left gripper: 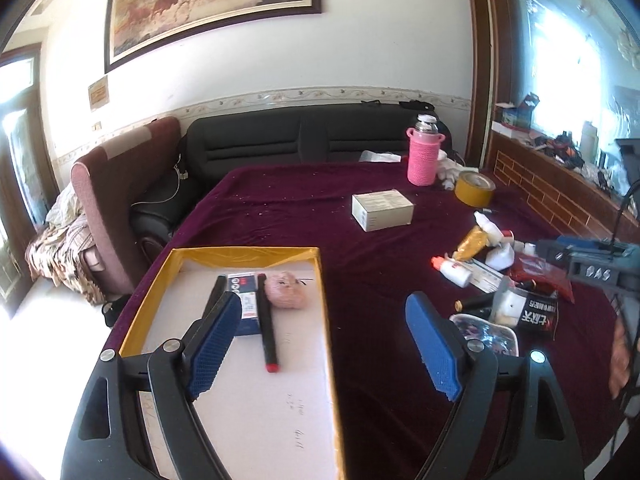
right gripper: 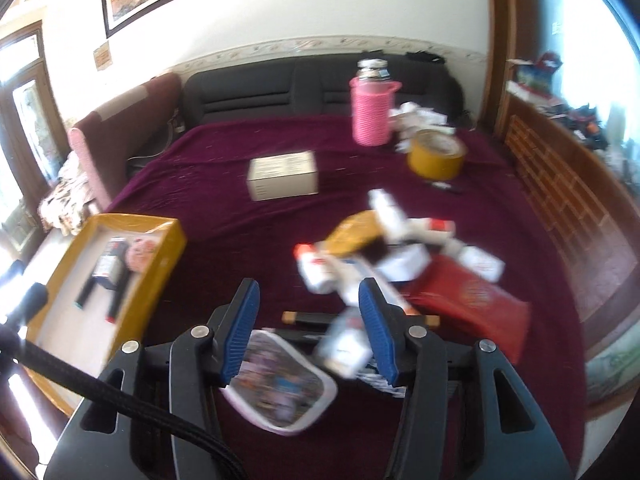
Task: Organize objects
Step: 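Move both tools back over the remaining items on the table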
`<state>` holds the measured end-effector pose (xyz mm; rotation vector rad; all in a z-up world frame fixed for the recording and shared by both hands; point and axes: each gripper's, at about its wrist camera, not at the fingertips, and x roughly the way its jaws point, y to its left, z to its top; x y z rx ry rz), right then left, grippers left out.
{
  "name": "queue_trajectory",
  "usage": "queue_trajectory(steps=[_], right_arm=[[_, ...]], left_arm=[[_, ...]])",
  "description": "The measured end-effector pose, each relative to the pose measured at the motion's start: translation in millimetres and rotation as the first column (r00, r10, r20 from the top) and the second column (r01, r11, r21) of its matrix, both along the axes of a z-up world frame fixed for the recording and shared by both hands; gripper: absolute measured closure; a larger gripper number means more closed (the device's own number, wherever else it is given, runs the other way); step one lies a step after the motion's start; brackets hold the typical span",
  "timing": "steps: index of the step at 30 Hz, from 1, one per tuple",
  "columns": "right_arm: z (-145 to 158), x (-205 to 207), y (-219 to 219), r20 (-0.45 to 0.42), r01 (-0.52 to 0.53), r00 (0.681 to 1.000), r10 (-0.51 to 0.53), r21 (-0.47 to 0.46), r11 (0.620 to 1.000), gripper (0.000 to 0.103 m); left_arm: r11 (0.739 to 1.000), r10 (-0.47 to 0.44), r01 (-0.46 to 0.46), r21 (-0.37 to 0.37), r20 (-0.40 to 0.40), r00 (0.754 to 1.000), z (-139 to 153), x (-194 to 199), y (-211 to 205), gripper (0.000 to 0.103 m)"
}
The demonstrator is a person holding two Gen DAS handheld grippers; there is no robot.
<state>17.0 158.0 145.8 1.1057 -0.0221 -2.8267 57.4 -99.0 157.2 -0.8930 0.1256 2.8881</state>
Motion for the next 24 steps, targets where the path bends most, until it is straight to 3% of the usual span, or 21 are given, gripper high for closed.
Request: queue_trajectory(steps=[7,9,13,14,16,20,24], right_arm=[[27.1,35.4,100.1,-0.108,0.188,0.979,-0.172,0.162,0.969,0.053],[37.0,46.2,127.3,-0.156,0.265,0.960,-0.233,0.226,0.938,0.050],[50.4,67.8,163.9,-0.268,0.415,0.904,-0.334,0.353,0.839,0.033],[50.8,72.5,169.1,-0.277,0.427,0.898,-0.341,0.363,0.828,0.029],[46.7,77.3,173.8,-0.258,0.410,0.905,-0.337,0.323,0.853,0.027],[19.2,75.0,168.6,-0.132,0.286,0.955,-0.264,0.190,0.939,0.027],[-10.5,61.2,157.4,-0.025,0.164,0.986,-0.163,0.057,0.985,0.027]], left_arm=[[0.998,-0.057,0.057,-0.003,0.027,0.998,-0.7,9.0,35.9,0.023],[0.997,-0.073,0.073,0.008,0.048,0.996,-4.0,8.6,43.8,0.023],[0.993,-0.112,0.108,0.041,0.118,0.987,-19.9,0.8,60.4,0.023],[0.992,-0.121,0.116,0.051,0.135,0.983,-24.3,-1.1,64.3,0.023],[0.989,-0.139,0.129,0.067,0.175,0.975,-34.8,-4.8,71.9,0.023],[0.988,-0.149,0.132,0.085,0.243,0.959,-53.6,-11.4,81.8,0.023],[0.987,-0.138,0.107,0.120,0.298,0.944,-66.5,-14.0,83.2,0.023]])
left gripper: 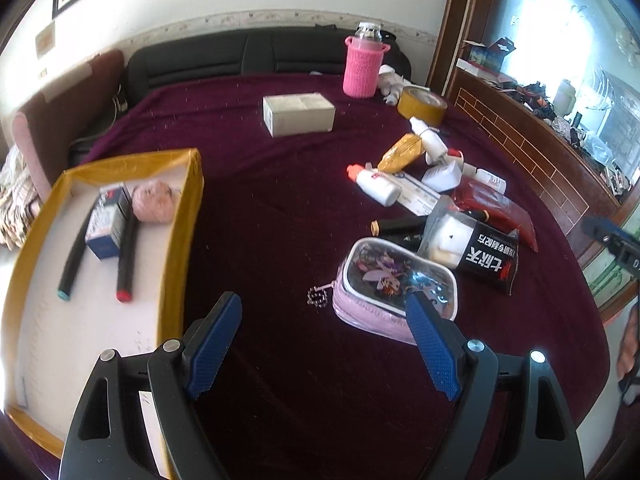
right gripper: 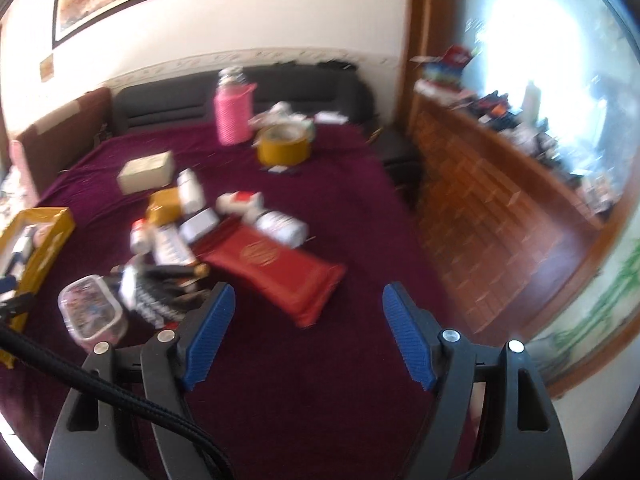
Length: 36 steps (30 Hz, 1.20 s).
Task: Organize objects
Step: 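Move both tools back over the remaining items on the table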
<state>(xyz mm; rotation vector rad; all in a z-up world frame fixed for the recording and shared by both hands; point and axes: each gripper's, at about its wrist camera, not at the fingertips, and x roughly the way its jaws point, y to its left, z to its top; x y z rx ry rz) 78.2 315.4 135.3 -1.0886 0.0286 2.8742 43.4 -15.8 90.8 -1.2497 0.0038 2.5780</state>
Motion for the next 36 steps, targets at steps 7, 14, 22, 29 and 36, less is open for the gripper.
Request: queue_trajectory(steps=[7,14,22,29,36], right_arm=[[-39.5,-42.5,-17.6,0.072,-0.108,0.987,0.147,-0.390,0.914,0.027],[-66.2,-60.5,-56.4,0.180,-0.191,0.937,0.299,-0.451,0.872,0.027],[-56.9,-25.7,-81.4,0.198,-0.309,0.893,0.404,-0.384,0.870,0.027],[-66.2,-37.1,-113.6,0.243,-0.309,0.909,0.339,-0.155,0.938,0.027],[-75.6,-45.7,-117.3,0.294,-0.322,0.888,0.353,-0.149,0.935,0.074]], left_arm=[[0.999,0.013,-0.015,0.044,0.063,0.998,-14.1,3.4,-3.8,0.023],[0.996,0.018,-0.027,0.085,0.104,0.994,-23.3,3.7,-12.4,0.023],[0.993,0.006,-0.024,0.116,0.151,0.989,-35.5,-3.3,-6.0,0.023],[0.994,0.006,-0.023,0.109,0.158,0.987,-36.2,-0.5,-2.5,0.023],[0.992,0.001,-0.023,0.122,0.182,0.983,-37.7,-10.2,11.1,0.023]])
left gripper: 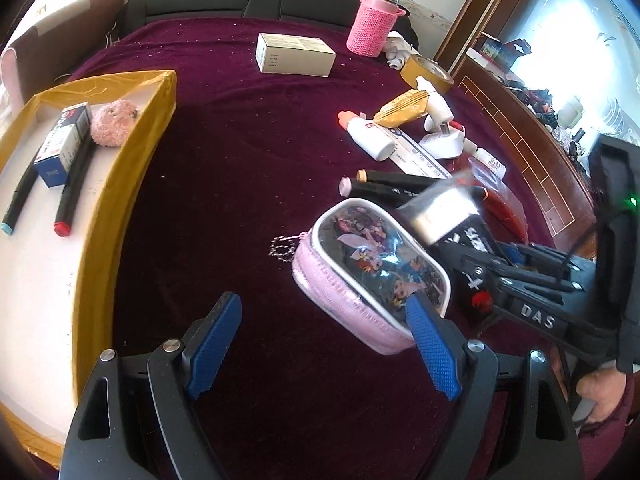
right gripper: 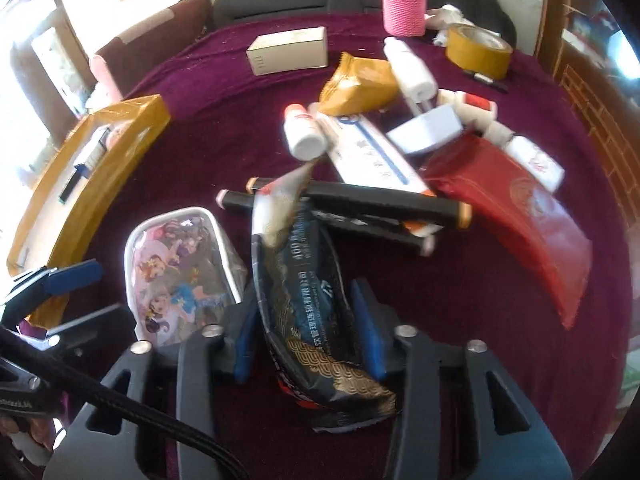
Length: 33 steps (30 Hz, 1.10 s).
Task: Organize objects
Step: 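Grasp the clear pink pouch with the left gripper while the right gripper holds the black snack packet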
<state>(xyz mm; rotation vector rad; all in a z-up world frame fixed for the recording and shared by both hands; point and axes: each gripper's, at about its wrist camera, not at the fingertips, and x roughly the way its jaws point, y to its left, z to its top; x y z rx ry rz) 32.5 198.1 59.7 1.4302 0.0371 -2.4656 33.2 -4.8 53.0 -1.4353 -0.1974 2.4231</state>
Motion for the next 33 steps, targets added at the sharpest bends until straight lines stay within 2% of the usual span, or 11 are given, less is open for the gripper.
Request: queue_trajectory(steps=[5,10,12,14,15,16,18,22,27,29,33], right_arm=[[6.2,24.7,28.5,-0.009,0.068,0.998,-0.067,0.065,0.996,0.076],[7.1,38.2,55.2,0.001,0.116,0.993,-0.116,0.021,0.993,0.076],[4.3,38.9,59.3,0.004,0.127,0.992,-0.127,0.001,0.992,0.076],[2.2,37.7,62.3,0.004,0.136,0.991,-0.136,-0.029,0.990,0.076],[0.9,36.5,62.5,0.005,0.141,0.990,-0.141,-0.039,0.989,0.076],[0.1,35.2,61.8,0.005,0.146,0.989,-0.146,-0.046,0.988,0.076],[-1.0,33.5,61.8,0.003,0.152,0.988,-0.152,-0.054,0.987,0.076],[-6.2,29.5,63.2,0.018,0.177,0.984,-0.176,-0.080,0.981,0.075],[-6.6,30.7,59.0,0.017,0.176,0.984,-0.175,-0.075,0.982,0.075],[-6.0,31.4,56.0,0.016,0.172,0.985,-0.172,-0.060,0.983,0.075],[-6.9,32.0,55.2,0.016,0.186,0.983,-0.185,-0.060,0.981,0.075]], left_arm=[[1.000,-0.017,0.017,-0.002,0.027,0.999,-9.2,-10.6,22.4,0.023],[0.999,0.006,-0.006,-0.047,-0.003,1.000,-13.3,-19.5,46.3,0.020],[0.999,-0.025,0.024,-0.048,-0.031,0.999,-14.1,-22.5,55.9,0.021],[0.992,-0.104,0.099,-0.072,-0.068,0.992,-12.4,-20.6,68.1,0.032],[0.989,-0.132,0.123,-0.086,-0.105,0.986,-7.4,-16.0,70.8,0.051],[0.986,-0.149,0.137,-0.097,-0.127,0.981,-3.0,-13.9,71.7,0.064],[0.984,-0.169,0.158,-0.087,-0.140,0.976,5.4,-12.7,68.7,0.081],[0.981,-0.193,0.186,-0.056,-0.145,0.970,16.3,-13.1,59.3,0.089],[0.977,-0.211,0.204,-0.057,-0.143,0.967,15.2,-10.5,62.1,0.087],[0.978,-0.205,0.198,-0.065,-0.116,0.972,9.7,-14.9,66.3,0.080],[0.982,-0.171,0.163,-0.100,-0.083,0.982,-5.6,-25.6,76.2,0.030]])
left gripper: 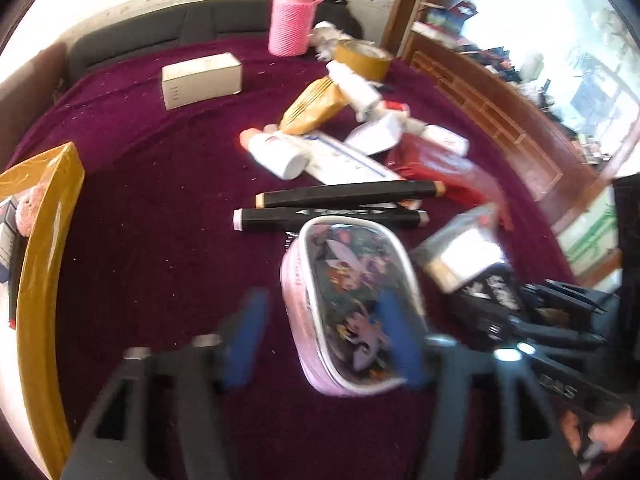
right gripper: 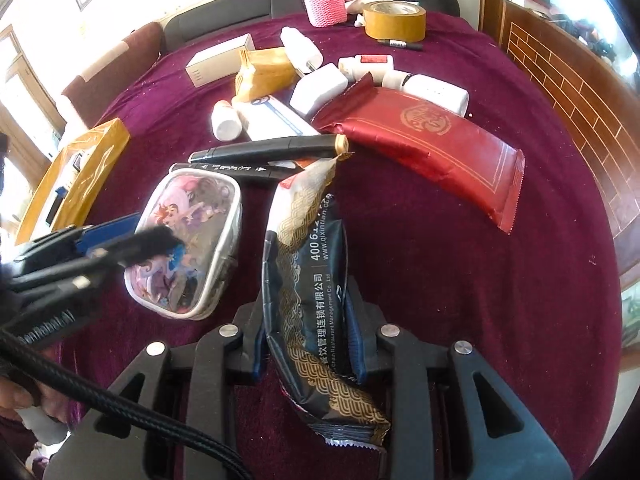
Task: Organize objects
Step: 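Grasp the clear pink pouch with the left gripper while the right gripper holds the black snack packet, then carry the pouch and snack packet into the yellow tray and open both grippers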
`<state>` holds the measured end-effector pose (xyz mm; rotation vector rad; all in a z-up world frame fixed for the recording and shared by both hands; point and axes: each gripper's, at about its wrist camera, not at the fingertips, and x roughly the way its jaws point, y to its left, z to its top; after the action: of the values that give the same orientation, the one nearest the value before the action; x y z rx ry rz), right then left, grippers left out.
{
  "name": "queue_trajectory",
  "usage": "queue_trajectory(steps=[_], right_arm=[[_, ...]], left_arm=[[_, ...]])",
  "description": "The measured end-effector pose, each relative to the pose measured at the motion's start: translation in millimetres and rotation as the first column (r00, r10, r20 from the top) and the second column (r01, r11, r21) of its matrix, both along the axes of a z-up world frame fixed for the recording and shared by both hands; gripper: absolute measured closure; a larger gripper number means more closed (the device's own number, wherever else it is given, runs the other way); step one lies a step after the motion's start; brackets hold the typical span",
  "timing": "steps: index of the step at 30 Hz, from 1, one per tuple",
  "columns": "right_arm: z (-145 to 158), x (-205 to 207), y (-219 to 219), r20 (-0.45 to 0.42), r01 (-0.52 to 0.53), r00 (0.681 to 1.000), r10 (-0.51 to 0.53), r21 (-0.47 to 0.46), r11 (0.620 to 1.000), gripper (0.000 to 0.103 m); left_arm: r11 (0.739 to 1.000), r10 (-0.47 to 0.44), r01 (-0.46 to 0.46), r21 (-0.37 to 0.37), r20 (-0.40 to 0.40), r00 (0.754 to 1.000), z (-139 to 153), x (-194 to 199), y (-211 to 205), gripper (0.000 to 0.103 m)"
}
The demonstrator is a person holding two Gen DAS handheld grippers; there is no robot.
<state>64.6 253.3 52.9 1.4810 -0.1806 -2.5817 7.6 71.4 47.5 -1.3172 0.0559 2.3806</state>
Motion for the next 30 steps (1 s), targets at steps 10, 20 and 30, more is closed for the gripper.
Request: queue_trajectory(steps=[10,20,30], right_arm=[[-3.4,6.8,11.7,-0.006,0.031,0.999,-0.033,-0.135,0.990,0.078],[39.2,16.6,-25.1,-0.079,-0.067,0.996,0.051,-0.210,0.975,0.079],[73.9,-41.1,-137.2,-0.072,-0.201,0.979,0.188,-0.390,0.899,0.078]], left_arm=[[0.981,-0.123,0.122,0.151,-0.006,0.992,16.7,11.2,5.6,0.077],[0.966,0.021,0.009,0.260,-0.114,0.993,83.8,33.1,-114.0,0.077],[0.947,0.322,-0.311,0.086,-0.203,0.925,109.4,-10.7,-283.3,0.077]])
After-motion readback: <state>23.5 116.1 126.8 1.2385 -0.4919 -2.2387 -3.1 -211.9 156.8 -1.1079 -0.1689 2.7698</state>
